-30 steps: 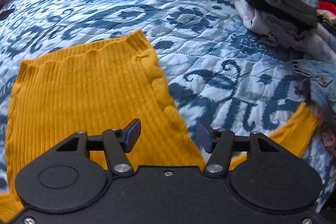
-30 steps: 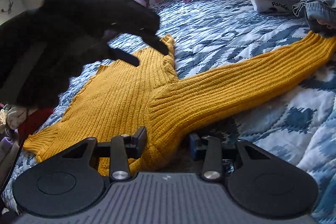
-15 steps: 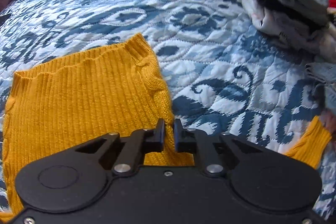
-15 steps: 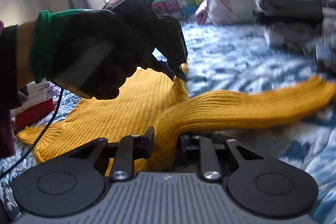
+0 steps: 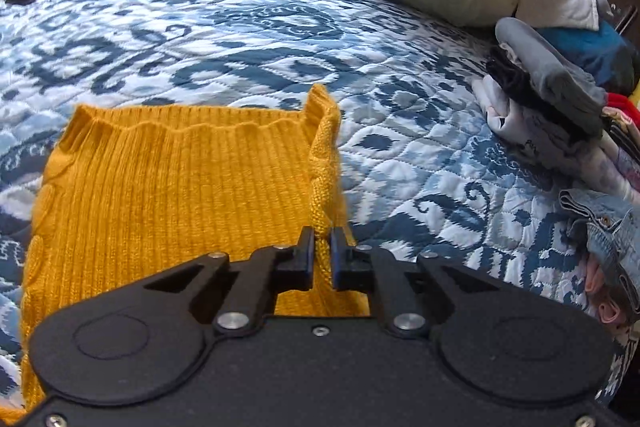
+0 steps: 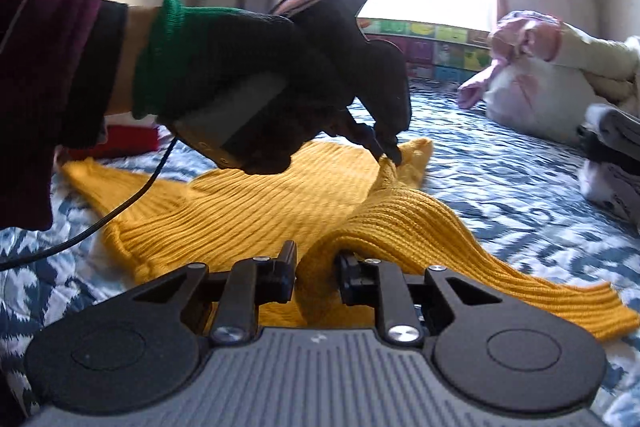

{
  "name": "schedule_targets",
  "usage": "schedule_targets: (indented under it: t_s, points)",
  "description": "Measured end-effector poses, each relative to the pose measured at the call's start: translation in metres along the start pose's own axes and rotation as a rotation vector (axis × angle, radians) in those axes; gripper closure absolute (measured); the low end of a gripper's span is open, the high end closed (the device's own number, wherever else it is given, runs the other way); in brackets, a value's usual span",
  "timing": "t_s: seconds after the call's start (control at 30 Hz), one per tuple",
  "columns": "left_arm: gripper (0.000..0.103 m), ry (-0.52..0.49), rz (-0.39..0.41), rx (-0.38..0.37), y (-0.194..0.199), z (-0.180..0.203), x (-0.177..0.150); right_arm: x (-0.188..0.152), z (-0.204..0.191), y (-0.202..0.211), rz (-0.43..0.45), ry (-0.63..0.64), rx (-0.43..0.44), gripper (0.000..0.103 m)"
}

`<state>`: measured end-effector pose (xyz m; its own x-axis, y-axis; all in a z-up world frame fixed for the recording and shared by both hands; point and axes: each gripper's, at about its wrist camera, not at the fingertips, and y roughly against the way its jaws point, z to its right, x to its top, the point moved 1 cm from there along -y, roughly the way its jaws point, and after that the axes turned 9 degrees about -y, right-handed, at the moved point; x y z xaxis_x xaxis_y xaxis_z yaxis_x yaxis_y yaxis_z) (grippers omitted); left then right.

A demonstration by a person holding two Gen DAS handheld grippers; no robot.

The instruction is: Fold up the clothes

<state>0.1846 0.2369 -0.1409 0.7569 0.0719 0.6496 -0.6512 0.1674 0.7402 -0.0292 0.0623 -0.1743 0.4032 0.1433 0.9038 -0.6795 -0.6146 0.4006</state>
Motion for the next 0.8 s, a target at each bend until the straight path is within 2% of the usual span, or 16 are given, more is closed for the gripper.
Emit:
schedule_targets:
  t_s: [0.1,0.3,0.4,0.53,0.63,0.73,0.8]
  points:
    - [0.097,0.012,0.001,-0.004,-0.004,-0.009,-0.005,-0.001,-0.008,-0.006,-0.026,0.026,0.019,0.080]
    - [0.097,0.043,-0.018,0.030,-0.016,-0.022,-0.018,-0.007,-0.016,-0.018,-0.104,0.040,0.055,0.069]
    - [0.090,0.049,-0.016,0.039,-0.020,-0.025,-0.019,-0.007,-0.018,-0.020,-0.115,0.043,0.063,0.068]
    - [0.087,-0.016,-0.012,0.056,-0.013,-0.020,-0.014,-0.004,-0.020,-0.014,-0.101,0.048,0.062,0.065]
    - [0.086,-0.061,0.015,0.085,0.006,-0.014,-0.015,0.000,-0.019,-0.008,-0.110,0.058,0.072,0.055]
    - [0.086,-0.118,0.044,0.115,0.030,-0.004,-0.020,-0.002,-0.020,-0.001,-0.112,0.065,0.075,0.051]
    - [0.086,-0.150,0.055,0.084,0.047,0.006,-0.028,-0.004,-0.023,0.003,-0.118,0.077,0.072,0.051]
